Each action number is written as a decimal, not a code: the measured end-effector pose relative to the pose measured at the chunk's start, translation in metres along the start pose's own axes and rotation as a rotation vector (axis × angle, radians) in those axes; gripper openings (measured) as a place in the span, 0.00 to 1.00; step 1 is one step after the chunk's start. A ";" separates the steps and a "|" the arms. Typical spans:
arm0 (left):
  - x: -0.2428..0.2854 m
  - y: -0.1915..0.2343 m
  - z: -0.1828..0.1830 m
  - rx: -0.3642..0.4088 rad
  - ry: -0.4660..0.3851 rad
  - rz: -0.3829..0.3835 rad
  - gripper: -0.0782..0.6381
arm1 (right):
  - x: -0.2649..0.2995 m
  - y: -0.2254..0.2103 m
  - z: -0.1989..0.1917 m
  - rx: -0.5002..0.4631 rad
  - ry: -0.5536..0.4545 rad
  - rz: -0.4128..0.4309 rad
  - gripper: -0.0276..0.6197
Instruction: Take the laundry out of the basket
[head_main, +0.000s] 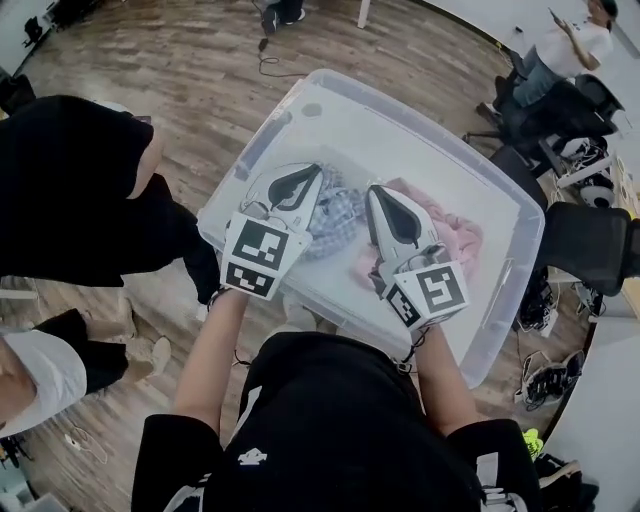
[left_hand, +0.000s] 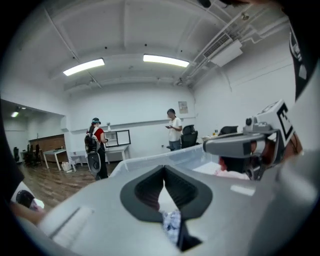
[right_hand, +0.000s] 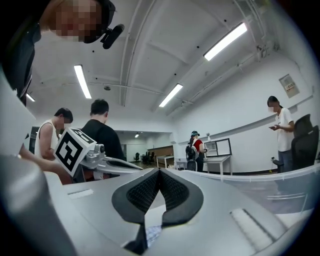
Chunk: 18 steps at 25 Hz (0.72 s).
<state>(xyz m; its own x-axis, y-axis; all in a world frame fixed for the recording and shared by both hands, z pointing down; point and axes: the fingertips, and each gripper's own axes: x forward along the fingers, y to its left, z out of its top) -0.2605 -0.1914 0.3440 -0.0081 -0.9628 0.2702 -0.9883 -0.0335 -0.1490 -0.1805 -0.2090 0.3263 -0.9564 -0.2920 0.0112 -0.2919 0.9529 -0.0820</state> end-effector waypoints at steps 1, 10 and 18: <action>0.008 0.000 -0.006 0.010 0.029 -0.032 0.12 | 0.002 -0.003 0.000 -0.005 -0.001 -0.015 0.04; 0.080 -0.022 -0.073 0.280 0.320 -0.323 0.24 | 0.000 -0.034 -0.001 0.021 -0.007 -0.164 0.04; 0.125 -0.044 -0.176 0.502 0.589 -0.528 0.63 | -0.006 -0.061 -0.007 0.035 -0.001 -0.270 0.04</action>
<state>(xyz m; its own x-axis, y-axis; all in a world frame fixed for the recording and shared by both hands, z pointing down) -0.2449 -0.2631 0.5515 0.2111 -0.5036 0.8377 -0.7057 -0.6715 -0.2258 -0.1575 -0.2651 0.3378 -0.8437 -0.5356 0.0367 -0.5361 0.8369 -0.1107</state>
